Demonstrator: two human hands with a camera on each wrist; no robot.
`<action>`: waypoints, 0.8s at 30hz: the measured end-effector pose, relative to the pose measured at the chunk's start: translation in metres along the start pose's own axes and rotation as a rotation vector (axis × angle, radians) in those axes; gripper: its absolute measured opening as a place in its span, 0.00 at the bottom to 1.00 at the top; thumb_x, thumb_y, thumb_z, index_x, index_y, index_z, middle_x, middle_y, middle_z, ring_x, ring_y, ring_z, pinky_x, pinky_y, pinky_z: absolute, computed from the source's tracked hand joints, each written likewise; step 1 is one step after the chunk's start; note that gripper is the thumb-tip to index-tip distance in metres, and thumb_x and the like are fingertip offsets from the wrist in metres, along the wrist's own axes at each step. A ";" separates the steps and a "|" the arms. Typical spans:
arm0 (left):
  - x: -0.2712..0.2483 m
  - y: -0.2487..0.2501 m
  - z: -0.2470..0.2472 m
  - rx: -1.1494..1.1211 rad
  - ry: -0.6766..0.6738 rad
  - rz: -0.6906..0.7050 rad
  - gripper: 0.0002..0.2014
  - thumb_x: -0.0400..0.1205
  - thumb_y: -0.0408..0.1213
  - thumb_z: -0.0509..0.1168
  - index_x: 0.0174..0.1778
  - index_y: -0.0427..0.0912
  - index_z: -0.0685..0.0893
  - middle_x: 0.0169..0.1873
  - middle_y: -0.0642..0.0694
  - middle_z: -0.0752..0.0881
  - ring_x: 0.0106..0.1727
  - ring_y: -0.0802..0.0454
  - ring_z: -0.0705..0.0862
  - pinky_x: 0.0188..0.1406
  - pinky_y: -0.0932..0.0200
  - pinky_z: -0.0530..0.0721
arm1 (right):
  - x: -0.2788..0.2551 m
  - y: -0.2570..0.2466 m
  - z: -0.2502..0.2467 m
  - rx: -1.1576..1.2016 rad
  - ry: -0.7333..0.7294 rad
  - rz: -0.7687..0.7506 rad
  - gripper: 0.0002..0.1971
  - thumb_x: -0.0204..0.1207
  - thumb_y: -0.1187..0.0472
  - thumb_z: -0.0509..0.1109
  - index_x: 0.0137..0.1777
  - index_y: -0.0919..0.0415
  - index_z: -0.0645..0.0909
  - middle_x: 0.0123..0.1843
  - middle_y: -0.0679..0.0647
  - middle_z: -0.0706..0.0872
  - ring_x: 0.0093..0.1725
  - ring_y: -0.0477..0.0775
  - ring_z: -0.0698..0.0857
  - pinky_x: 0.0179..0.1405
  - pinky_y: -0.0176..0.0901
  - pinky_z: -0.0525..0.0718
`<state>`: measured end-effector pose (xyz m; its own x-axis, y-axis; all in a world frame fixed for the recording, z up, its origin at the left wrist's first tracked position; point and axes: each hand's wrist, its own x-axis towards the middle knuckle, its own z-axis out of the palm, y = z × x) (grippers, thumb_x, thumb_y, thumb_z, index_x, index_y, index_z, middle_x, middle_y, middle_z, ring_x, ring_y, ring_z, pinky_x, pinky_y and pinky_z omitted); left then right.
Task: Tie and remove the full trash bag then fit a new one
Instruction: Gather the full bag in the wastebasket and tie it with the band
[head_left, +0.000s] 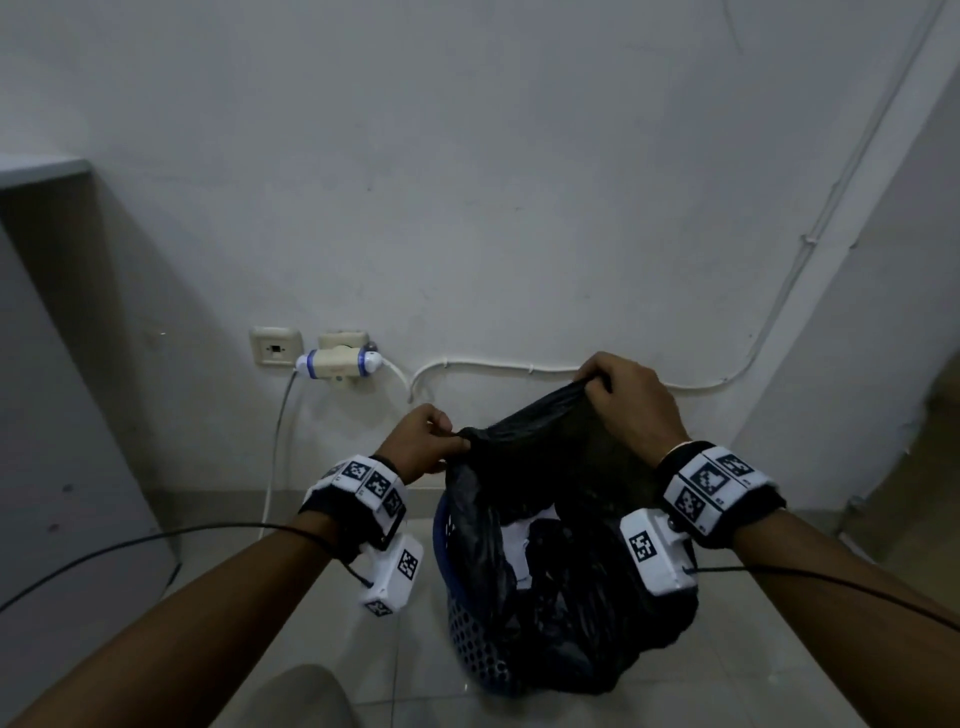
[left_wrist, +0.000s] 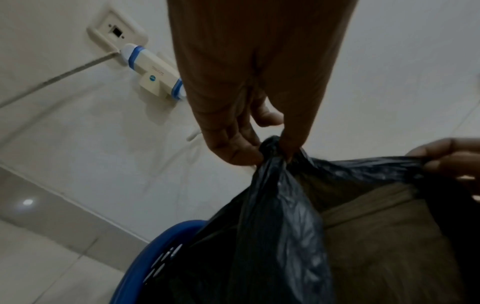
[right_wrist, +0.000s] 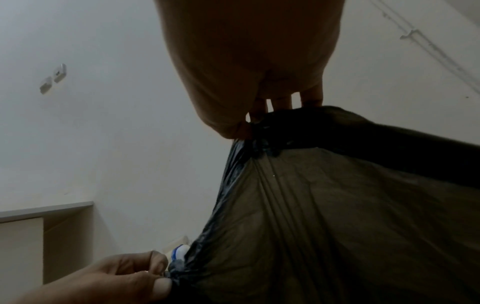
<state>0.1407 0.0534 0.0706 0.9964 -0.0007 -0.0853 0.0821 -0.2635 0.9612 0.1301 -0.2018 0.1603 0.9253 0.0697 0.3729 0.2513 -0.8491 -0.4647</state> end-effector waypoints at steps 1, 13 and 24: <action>0.001 0.004 -0.002 0.029 -0.018 -0.017 0.12 0.75 0.27 0.73 0.43 0.42 0.76 0.32 0.43 0.80 0.31 0.49 0.79 0.27 0.58 0.79 | 0.001 -0.001 -0.002 0.015 0.009 -0.002 0.10 0.79 0.60 0.63 0.49 0.46 0.83 0.45 0.44 0.85 0.47 0.52 0.84 0.46 0.48 0.81; -0.018 0.059 -0.011 -0.004 -0.158 0.014 0.14 0.77 0.32 0.73 0.54 0.36 0.76 0.46 0.35 0.82 0.46 0.41 0.85 0.50 0.35 0.88 | -0.001 -0.031 0.022 -0.282 -0.283 -0.271 0.28 0.77 0.45 0.67 0.77 0.48 0.71 0.74 0.52 0.79 0.74 0.60 0.74 0.73 0.58 0.69; -0.018 0.103 -0.031 0.407 0.187 0.318 0.07 0.75 0.36 0.73 0.47 0.45 0.84 0.32 0.47 0.86 0.34 0.51 0.83 0.29 0.63 0.78 | 0.023 -0.052 -0.011 0.044 0.083 -0.182 0.04 0.76 0.56 0.70 0.49 0.48 0.82 0.46 0.47 0.85 0.47 0.51 0.83 0.43 0.44 0.77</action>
<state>0.1317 0.0565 0.1790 0.9607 0.0203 0.2767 -0.2025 -0.6305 0.7493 0.1348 -0.1620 0.2020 0.8375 0.1748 0.5177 0.4258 -0.8026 -0.4178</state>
